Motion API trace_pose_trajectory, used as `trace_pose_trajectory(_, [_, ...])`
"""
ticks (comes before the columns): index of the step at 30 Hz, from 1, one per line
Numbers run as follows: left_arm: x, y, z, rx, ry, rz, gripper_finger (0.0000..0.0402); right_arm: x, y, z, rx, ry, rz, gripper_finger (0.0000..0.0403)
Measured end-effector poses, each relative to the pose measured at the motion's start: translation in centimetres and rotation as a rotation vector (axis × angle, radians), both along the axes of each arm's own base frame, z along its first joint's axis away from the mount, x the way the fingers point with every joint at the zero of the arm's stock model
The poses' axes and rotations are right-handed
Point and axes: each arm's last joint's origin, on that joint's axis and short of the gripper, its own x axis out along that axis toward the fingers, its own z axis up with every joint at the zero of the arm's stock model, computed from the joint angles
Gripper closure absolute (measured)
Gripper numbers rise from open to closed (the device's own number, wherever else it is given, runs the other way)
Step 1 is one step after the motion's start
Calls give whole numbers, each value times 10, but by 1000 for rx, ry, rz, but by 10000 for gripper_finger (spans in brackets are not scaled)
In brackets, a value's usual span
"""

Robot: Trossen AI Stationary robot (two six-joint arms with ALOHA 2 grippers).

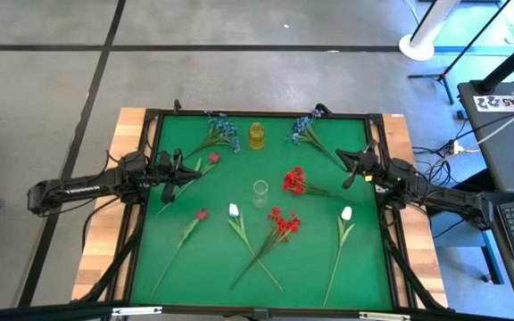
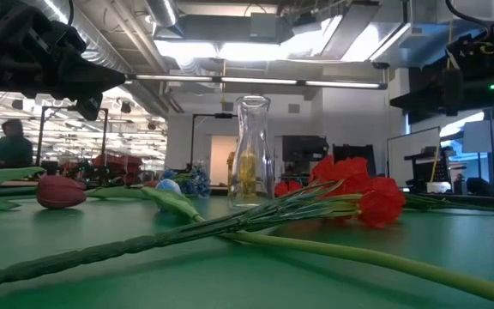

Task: Sort flowers into vase by color
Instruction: Put the top red flowers into the transparent vase

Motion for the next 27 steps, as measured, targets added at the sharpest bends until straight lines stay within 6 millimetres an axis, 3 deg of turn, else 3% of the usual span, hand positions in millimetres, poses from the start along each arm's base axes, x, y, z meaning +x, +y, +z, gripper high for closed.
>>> trace_pose_trajectory(6, [0,0,0,0,1,-1,401,0,2,12,-35,-124,66,393])
trace_pose_trajectory(12, [0,0,0,0,0,0,401,-8,7,42,-96,-445,179,393])
trace_pose_trajectory(17, [0,0,0,0,0,0,401,-13,8,67,-106,-491,183,393])
trace_pose_trajectory(20, [0,0,0,0,0,0,401,-6,6,80,-65,-390,154,393])
trace_pose_trajectory(27, [0,0,0,0,0,0,401,27,-4,105,121,44,99,393])
